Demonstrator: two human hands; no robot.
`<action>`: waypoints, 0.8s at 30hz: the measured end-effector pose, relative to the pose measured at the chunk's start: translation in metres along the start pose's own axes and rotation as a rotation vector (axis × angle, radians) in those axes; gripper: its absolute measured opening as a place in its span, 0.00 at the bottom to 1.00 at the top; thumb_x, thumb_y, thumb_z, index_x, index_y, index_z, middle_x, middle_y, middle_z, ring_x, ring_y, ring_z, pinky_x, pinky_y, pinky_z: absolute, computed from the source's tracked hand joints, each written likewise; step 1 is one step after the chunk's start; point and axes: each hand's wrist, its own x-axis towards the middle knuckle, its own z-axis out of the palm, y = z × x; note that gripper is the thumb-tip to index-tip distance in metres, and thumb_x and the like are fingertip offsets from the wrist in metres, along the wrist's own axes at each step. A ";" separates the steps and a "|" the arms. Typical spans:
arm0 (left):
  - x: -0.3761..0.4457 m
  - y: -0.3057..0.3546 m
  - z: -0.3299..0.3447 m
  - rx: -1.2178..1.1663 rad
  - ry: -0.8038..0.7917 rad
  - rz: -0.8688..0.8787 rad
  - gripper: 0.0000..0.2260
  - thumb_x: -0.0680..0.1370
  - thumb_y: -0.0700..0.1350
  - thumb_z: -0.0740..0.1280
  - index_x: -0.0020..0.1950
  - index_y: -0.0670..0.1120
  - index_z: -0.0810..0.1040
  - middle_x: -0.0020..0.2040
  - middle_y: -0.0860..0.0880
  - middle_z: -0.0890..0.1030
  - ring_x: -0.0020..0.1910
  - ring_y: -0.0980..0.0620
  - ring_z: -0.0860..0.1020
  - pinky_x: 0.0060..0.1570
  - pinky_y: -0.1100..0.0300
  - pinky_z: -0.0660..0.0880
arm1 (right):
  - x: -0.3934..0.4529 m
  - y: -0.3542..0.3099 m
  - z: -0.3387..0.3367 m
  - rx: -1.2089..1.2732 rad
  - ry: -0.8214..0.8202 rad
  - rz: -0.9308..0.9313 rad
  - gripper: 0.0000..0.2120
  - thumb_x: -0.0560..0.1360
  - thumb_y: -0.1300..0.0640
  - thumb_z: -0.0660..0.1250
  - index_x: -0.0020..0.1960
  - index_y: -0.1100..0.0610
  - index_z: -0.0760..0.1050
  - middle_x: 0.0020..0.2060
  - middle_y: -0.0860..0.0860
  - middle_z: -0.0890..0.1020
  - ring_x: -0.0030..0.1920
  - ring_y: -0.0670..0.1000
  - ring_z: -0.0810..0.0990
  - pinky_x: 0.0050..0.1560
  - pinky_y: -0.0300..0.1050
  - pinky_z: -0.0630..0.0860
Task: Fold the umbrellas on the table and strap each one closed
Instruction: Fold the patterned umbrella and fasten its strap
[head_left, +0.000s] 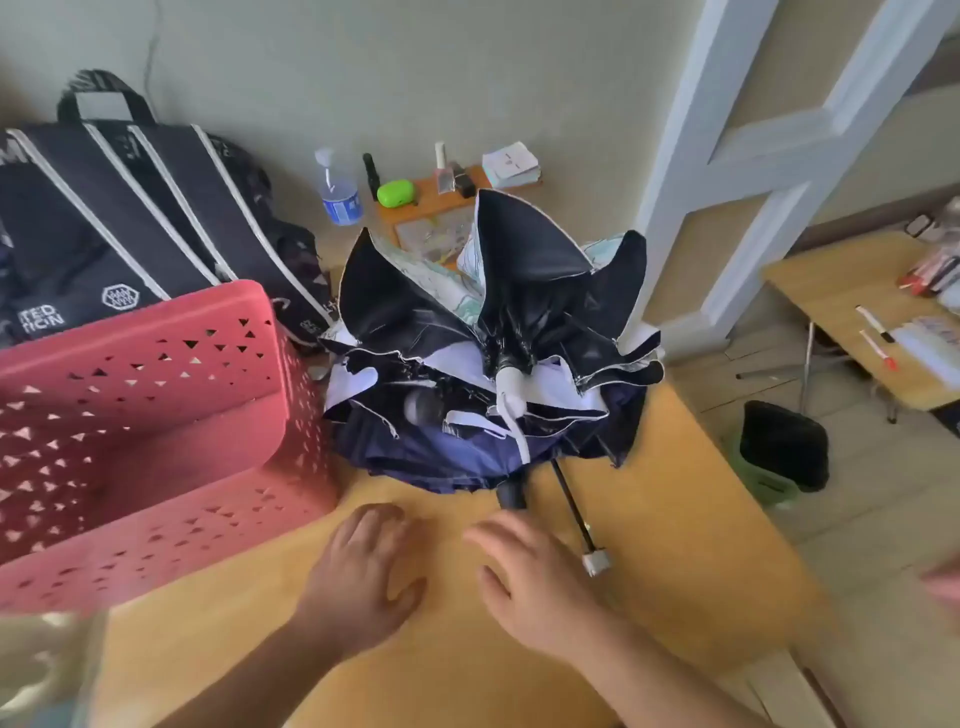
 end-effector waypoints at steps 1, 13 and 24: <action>-0.001 -0.003 0.007 0.037 0.020 0.056 0.30 0.74 0.63 0.70 0.73 0.50 0.77 0.69 0.47 0.75 0.69 0.40 0.73 0.69 0.43 0.71 | -0.001 0.008 0.015 -0.018 -0.014 -0.058 0.19 0.79 0.54 0.63 0.69 0.46 0.72 0.66 0.42 0.73 0.67 0.44 0.71 0.65 0.34 0.69; -0.017 -0.015 0.044 0.110 0.150 0.019 0.35 0.76 0.74 0.51 0.81 0.63 0.64 0.79 0.58 0.66 0.79 0.51 0.62 0.79 0.52 0.58 | -0.008 0.046 0.079 -0.452 0.306 -0.343 0.14 0.76 0.48 0.59 0.49 0.52 0.81 0.50 0.44 0.79 0.54 0.51 0.76 0.45 0.45 0.77; -0.032 -0.011 0.037 0.109 0.200 0.092 0.33 0.75 0.69 0.51 0.76 0.59 0.71 0.74 0.52 0.72 0.73 0.46 0.68 0.73 0.50 0.65 | -0.051 -0.019 0.097 -0.850 0.140 0.085 0.18 0.80 0.65 0.58 0.67 0.56 0.74 0.61 0.54 0.74 0.65 0.59 0.72 0.56 0.51 0.72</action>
